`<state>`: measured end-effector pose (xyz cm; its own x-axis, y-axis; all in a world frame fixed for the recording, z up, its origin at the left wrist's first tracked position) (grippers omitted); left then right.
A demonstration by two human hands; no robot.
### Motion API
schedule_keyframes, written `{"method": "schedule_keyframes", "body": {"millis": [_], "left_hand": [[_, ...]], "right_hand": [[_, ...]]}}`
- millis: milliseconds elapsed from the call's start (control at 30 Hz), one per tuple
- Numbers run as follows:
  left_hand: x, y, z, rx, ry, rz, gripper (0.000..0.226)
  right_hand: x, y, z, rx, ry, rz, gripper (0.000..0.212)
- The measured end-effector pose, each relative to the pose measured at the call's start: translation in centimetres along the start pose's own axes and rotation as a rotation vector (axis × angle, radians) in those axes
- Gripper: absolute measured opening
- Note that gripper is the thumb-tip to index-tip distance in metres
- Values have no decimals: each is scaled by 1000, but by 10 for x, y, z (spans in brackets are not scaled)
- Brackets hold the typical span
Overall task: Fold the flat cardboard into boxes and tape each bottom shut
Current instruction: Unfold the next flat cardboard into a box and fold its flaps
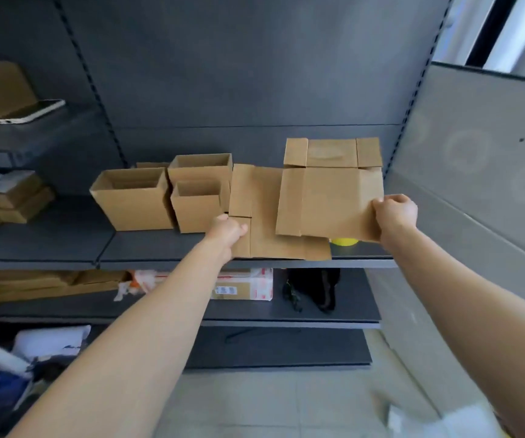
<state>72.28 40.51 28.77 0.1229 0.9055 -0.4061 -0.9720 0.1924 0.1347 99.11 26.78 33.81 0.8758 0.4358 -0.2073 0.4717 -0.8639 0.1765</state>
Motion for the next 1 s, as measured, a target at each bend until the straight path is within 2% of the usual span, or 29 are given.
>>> {"method": "schedule_keyframes", "body": {"millis": [233, 400, 533, 733, 833, 1000], "left_hand": [[51, -54, 2, 82, 42, 18, 62], [105, -62, 11, 179, 71, 85, 45], [148, -57, 16, 249, 111, 92, 42], [182, -66, 2, 298, 141, 67, 39], [188, -68, -7, 437, 172, 55, 35], [200, -69, -18, 529, 152, 139, 39]], "right_hand": [[61, 6, 4, 35, -70, 80, 22], [97, -10, 1, 19, -86, 130, 22], [125, -31, -1, -20, -72, 149, 21], [151, -58, 12, -76, -94, 139, 11], [163, -64, 18, -89, -96, 127, 11], [179, -78, 26, -152, -86, 47, 12]]}}
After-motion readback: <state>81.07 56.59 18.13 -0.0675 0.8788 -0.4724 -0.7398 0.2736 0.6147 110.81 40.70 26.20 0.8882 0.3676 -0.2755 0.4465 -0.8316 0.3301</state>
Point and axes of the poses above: each hand's wrist, its own x-axis towards the middle knuckle, its own y-axis out of the back of the hand, z = x × y, the point moved 4 cm from there along x, towards the middle knuckle, and after that the axes turned 2 degrees about z, right-handed, at the moved point
